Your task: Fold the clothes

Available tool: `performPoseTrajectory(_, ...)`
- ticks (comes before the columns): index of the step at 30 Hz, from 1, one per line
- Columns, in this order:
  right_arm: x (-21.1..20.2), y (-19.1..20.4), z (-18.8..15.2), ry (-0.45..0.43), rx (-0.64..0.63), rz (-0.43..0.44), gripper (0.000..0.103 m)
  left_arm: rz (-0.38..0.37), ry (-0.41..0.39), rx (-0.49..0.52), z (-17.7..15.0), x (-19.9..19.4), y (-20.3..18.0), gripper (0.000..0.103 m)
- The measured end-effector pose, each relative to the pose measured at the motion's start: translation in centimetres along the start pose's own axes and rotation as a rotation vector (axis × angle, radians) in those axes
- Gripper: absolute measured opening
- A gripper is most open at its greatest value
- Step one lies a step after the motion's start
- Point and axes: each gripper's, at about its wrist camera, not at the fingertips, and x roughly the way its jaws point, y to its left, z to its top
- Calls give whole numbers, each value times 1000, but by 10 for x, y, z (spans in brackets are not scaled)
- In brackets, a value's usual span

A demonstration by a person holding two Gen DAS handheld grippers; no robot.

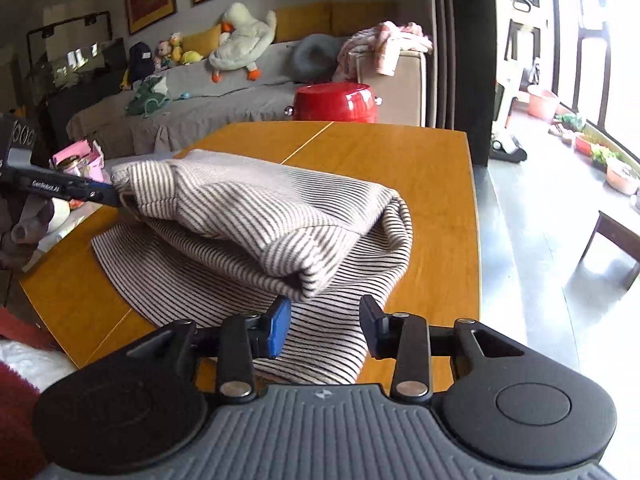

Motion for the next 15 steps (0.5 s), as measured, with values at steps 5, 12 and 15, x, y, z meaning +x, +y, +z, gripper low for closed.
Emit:
performPoseTrajectory(5,-22,-24,-1,-11,123,0,60,-33,-86,-69,11,-25,8,78)
performPoseTrajectory(12,2,-41,4,-78,376,111,61,-43,-48,-167,25,1,11,89)
performPoseTrajectory(15,32,-26,0,-24,346,105,61,-35,42,-180,19,34,5,88)
